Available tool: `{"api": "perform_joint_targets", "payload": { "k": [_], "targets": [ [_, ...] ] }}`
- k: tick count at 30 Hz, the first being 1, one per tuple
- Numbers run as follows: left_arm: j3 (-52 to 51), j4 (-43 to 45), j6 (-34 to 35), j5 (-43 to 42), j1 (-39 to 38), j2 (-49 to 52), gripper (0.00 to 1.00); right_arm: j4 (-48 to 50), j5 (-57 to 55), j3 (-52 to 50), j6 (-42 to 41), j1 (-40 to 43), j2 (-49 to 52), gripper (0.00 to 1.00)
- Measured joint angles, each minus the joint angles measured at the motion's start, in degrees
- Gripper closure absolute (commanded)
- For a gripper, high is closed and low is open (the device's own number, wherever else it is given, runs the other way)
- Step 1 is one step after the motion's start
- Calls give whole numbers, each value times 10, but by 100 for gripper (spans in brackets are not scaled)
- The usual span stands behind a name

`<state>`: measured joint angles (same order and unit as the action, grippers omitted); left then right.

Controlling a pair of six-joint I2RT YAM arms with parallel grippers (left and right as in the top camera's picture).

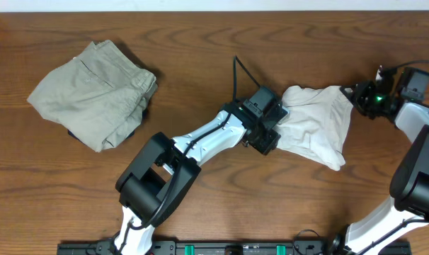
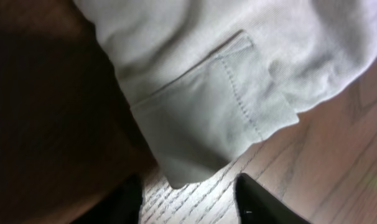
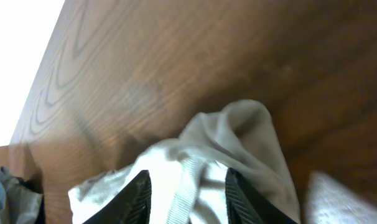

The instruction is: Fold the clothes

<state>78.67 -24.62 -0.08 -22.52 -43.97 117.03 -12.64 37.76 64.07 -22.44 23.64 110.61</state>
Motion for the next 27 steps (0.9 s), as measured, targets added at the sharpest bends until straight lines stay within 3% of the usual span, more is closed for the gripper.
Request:
{"api": "perform_joint_targets", "payload": {
  "k": [7, 11, 16, 21, 23, 27],
  "targets": [
    [1, -34, 45, 0, 36, -20, 13, -59, 45, 0, 43, 48, -16, 58],
    [9, -3, 80, -30, 79, -64, 7, -68, 70, 0, 60, 81, -57, 55],
    [25, 82, 129, -126, 133, -86, 6, -130, 104, 1, 73, 113, -136, 67],
    [25, 115, 160, -195, 145, -53, 6, -248, 95, 4, 104, 81, -183, 80],
    [25, 115, 167, -214, 143, -31, 6, -294, 53, 4, 117, 51, -196, 97],
    [25, 114, 176, -240, 140, 7, 6, -359, -52, 4, 124, -23, -208, 99]
  ]
}}
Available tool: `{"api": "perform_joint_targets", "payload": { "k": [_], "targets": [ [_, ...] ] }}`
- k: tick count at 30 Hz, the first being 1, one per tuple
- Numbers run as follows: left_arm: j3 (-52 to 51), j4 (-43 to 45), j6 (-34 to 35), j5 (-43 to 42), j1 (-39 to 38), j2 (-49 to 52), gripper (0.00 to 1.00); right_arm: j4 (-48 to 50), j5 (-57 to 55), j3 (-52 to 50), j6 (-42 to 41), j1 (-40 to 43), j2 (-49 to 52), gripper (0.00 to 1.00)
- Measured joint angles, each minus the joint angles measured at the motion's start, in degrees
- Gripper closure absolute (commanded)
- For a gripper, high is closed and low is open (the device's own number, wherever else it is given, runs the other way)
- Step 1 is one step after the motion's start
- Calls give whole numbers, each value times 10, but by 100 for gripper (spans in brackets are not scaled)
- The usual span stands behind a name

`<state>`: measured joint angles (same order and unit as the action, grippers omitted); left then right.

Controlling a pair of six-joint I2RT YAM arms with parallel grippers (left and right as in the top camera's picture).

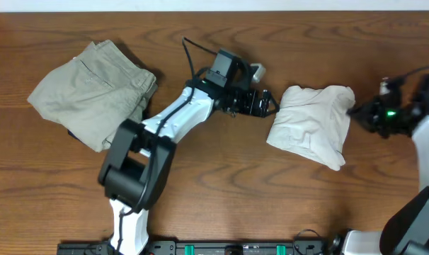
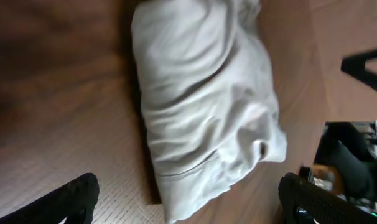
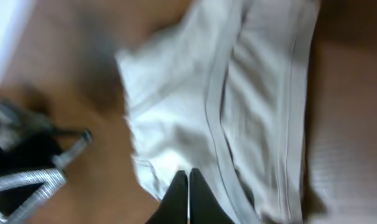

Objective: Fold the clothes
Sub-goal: 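Grasp the folded grey shirt with the left gripper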

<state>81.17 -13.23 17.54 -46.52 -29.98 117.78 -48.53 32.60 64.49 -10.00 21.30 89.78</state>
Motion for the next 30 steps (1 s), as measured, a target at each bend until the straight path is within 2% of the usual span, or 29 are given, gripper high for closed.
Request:
{"api": "perform_joint_targets", "payload": {
  "k": [4, 9, 17, 25, 30],
  "targets": [
    [0, 3, 5, -10, 0, 10, 6, 3, -64, -8, 0, -80, 0, 99],
    [0, 7, 8, -16, 0, 17, 6, 82, -140, -41, -23, -156, 22, 99],
    [0, 28, 46, 8, -19, 59, 7, 118, -167, -54, -55, -163, 136, 99],
    [0, 133, 82, 23, -60, 87, 8, 115, -168, -54, -62, -163, 139, 99],
    [0, 193, 108, 10, -64, 109, 18, 109, -169, -53, -63, -163, 139, 99]
  ]
}}
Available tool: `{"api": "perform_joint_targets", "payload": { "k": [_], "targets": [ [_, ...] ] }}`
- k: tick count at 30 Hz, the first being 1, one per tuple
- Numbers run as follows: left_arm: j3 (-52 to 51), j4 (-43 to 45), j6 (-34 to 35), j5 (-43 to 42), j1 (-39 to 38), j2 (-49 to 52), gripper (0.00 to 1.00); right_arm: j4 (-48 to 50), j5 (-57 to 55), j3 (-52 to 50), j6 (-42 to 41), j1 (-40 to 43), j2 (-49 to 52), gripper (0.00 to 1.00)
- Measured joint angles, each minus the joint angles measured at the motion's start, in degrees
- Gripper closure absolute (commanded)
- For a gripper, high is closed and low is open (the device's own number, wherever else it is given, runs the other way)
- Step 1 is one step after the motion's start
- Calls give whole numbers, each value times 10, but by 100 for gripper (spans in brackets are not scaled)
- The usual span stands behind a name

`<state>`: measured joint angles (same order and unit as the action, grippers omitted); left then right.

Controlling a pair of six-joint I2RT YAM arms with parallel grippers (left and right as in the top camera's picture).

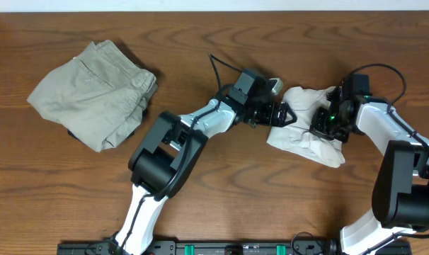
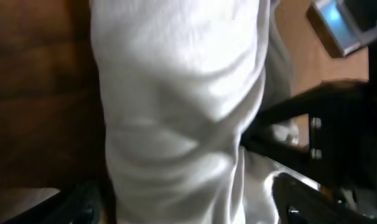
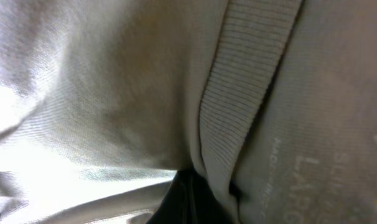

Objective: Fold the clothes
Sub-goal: 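Grasp the folded grey shirt with the left gripper, then carry the shirt left and place it on the khaki pants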

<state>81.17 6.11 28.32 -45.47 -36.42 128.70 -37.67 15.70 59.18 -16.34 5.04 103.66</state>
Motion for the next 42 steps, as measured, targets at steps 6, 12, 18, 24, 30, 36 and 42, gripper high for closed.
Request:
{"api": "perform_joint_targets", "payload": {
  "k": [6, 12, 18, 24, 30, 36, 42],
  "targets": [
    [3, 64, 32, -26, -1, 25, 31, 0, 0, 0, 0, 0, 0, 99],
    [2, 75, 49, -12, -15, 38, 79, -2, -2, 0, 0, 0, 0, 99],
    [2, 72, 45, -22, -22, 40, 93, -35, -2, 5, 1, 9, -2, 99],
    [2, 14, 28, -87, -10, 36, 94, -120, -2, 16, 15, 46, -66, 99],
    [-3, -121, -23, -103, 58, -49, 94, -126, -3, 43, 21, 77, -217, 94],
    [-3, -183, -82, -96, 176, -236, 94, -129, -1, 46, 24, 78, -286, 94],
    [-2, -210, -114, -97, 310, -347, 94, -135, -1, 46, 24, 78, -286, 96]
  ]
}}
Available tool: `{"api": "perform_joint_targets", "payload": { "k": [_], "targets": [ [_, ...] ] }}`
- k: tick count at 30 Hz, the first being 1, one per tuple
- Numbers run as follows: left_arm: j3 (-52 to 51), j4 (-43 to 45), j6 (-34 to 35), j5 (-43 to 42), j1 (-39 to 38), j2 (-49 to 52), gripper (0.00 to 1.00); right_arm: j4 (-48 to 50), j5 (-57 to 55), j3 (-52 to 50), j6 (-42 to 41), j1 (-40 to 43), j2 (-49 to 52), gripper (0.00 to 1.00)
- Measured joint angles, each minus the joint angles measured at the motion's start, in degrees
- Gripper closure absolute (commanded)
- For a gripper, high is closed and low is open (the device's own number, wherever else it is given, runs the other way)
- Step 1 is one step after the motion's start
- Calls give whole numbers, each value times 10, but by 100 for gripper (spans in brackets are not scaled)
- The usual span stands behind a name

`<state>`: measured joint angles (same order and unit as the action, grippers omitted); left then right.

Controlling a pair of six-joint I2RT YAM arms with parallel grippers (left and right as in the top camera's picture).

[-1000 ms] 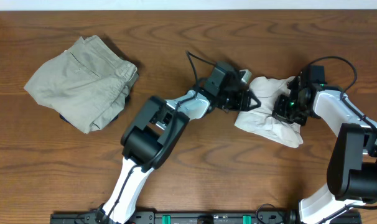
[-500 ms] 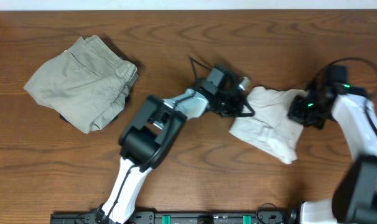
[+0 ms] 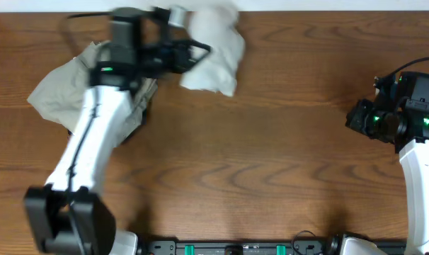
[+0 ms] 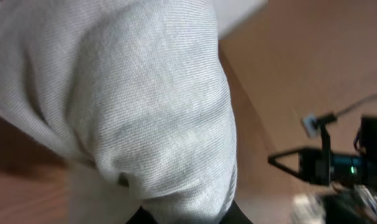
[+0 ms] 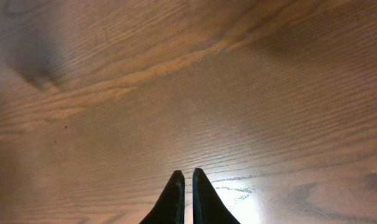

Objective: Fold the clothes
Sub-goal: 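Carry the shirt left and place it on the khaki pants, then press the shirt onto the pants and open the left gripper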

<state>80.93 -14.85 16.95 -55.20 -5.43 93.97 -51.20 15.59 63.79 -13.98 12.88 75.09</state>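
A folded white garment [image 3: 213,49] hangs in the air over the table's far edge, left of centre, and fills the left wrist view [image 4: 145,106]. My left gripper [image 3: 193,53] is shut on it, its dark fingers just showing beneath the cloth. A folded khaki garment [image 3: 66,95] lies at the far left, partly under my left arm. At the right edge my right gripper [image 3: 350,117] is shut on nothing above bare wood [image 5: 186,177].
The wooden table [image 3: 271,163] runs wide between the two arms. Its far edge meets a white wall just behind the lifted garment. A black rail lies along the near edge.
My left gripper has carried the white garment from the right-centre of the table up to the far edge beside the khaki pile. My right gripper has left the garment and sits at the right edge.
The white garment lay right of centre with my left gripper at its left edge and my right at its far corner. Then both stood apart from it. Then both were on the cloth. Now the left alone holds it near the khaki pile.
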Motion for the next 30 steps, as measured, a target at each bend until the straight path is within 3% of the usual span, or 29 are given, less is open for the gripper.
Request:
{"api": "perform_joint_targets", "payload": {
  "k": [12, 14, 16, 17, 21, 24, 30],
  "targets": [
    [1, -185, -83, 60, 300, 2, 93, -7, 0, 0, 0, 0, 0, 98],
    [0, -206, -105, 76, 345, 6, 83, -8, 0, 0, 0, 0, 0, 98],
    [-1, -221, -121, 105, 377, 7, 56, -8, 0, 0, 0, 0, 0, 98],
    [-2, -228, -126, 127, 390, 7, 50, -8, 0, 0, 0, 0, 0, 98],
    [-13, -254, -140, 220, 420, 12, 36, -8, 0, 0, -1, 0, 0, 98],
    [-18, -263, -141, 259, 428, 18, 2, -8, 2, 0, -1, 0, 0, 98],
    [-17, -291, -141, 283, 438, 4, 2, -9, 27, 0, -1, 0, 0, 97]
  ]
}}
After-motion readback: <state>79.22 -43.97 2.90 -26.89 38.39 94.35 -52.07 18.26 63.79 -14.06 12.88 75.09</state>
